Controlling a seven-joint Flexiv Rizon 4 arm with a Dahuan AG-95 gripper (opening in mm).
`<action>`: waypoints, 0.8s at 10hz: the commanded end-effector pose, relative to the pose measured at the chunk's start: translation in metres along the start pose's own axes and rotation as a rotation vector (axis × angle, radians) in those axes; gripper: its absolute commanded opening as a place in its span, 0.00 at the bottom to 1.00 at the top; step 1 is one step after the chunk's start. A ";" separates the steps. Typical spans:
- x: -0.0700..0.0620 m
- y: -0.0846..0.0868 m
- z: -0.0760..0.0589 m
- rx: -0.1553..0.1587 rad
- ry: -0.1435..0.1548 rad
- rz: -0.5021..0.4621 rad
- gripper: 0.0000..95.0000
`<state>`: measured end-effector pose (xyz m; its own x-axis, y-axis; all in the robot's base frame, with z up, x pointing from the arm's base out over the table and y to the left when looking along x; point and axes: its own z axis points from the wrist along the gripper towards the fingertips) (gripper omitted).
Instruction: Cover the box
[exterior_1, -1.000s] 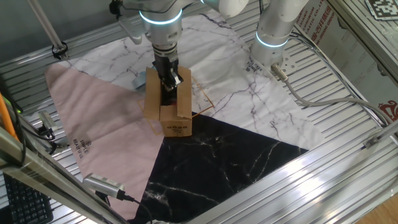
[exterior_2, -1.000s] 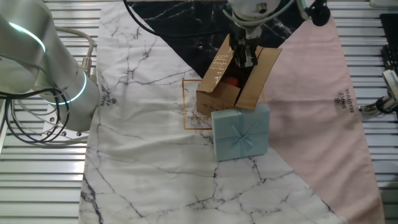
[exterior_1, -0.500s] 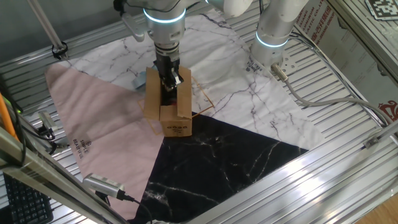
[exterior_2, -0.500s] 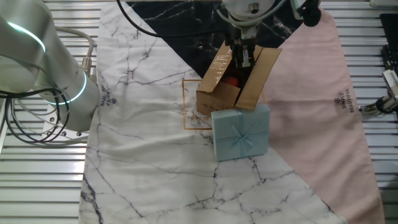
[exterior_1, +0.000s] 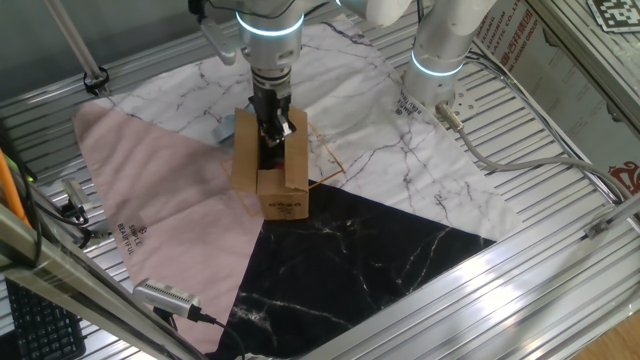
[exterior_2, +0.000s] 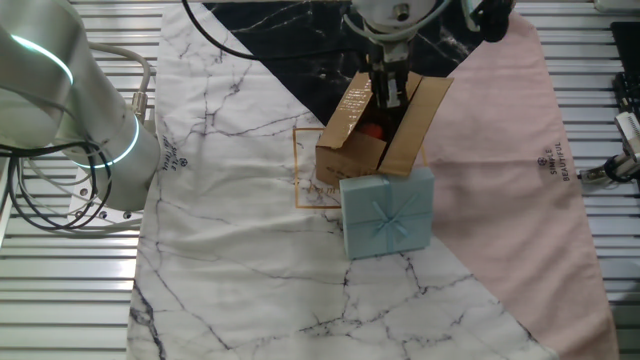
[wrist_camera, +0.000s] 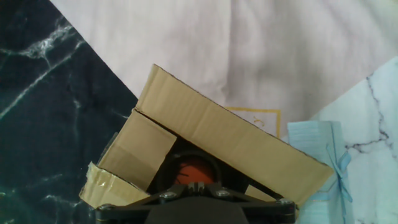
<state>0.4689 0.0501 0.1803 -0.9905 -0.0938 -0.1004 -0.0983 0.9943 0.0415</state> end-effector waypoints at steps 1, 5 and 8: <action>-0.008 -0.004 0.003 -0.002 0.008 -0.003 0.00; -0.038 -0.012 0.002 -0.011 0.038 -0.005 0.00; -0.054 -0.013 0.001 -0.010 0.047 -0.014 0.00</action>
<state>0.5280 0.0415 0.1837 -0.9921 -0.1122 -0.0567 -0.1151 0.9920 0.0510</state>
